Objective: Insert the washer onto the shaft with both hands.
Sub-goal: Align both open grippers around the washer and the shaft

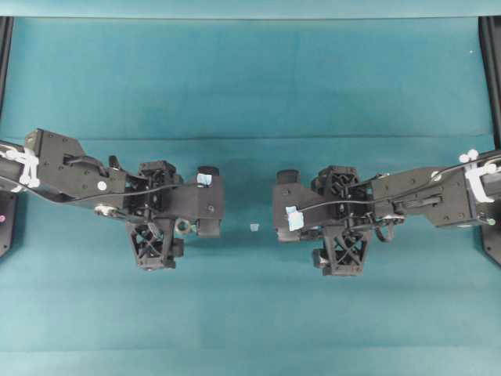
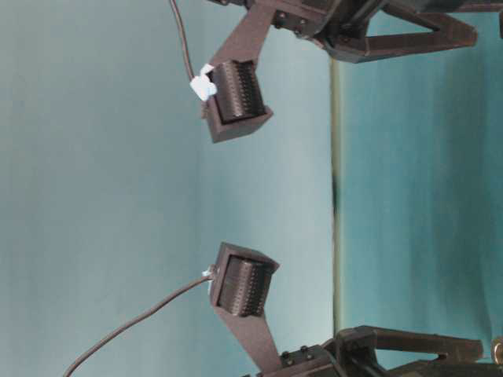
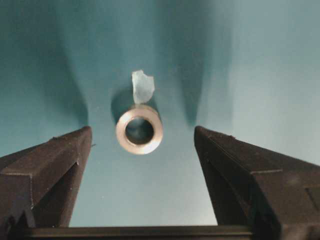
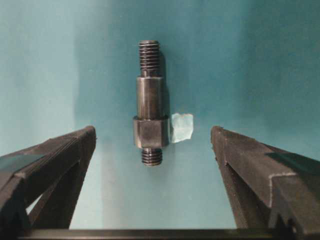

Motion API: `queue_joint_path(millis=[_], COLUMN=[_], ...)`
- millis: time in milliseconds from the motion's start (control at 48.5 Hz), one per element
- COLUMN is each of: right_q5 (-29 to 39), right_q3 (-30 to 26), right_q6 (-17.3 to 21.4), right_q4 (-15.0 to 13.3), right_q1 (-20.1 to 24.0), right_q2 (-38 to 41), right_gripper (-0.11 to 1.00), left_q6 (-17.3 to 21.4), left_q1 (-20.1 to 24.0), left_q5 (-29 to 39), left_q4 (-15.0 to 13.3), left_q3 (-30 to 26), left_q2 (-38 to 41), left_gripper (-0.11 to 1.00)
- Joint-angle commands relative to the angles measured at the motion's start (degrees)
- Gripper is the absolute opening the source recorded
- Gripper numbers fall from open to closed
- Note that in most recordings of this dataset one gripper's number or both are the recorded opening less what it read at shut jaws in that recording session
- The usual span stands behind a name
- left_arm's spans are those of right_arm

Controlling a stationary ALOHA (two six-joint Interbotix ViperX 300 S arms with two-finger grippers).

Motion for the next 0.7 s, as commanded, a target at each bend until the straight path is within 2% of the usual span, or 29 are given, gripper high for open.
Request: queue_joint_path(millis=[0,680], right_q5=[-0.4,-1.6], right_q3=[-0.7,-0.5], right_q6=[0.2,0.3], right_q4=[0.3,0.3], right_q1=[0.3,0.3], right_q2=[-0.2,0.4], right_gripper=[0.90,0.90], left_q6=[0.0,-0.2], left_q1=[0.1,0.4], left_q5=[-0.7,-1.1], left_q4=[0.1,0.1], left_q3=[-0.4,-0.4], left_q2=[0.0,0.2], left_gripper=[0.88,0.88])
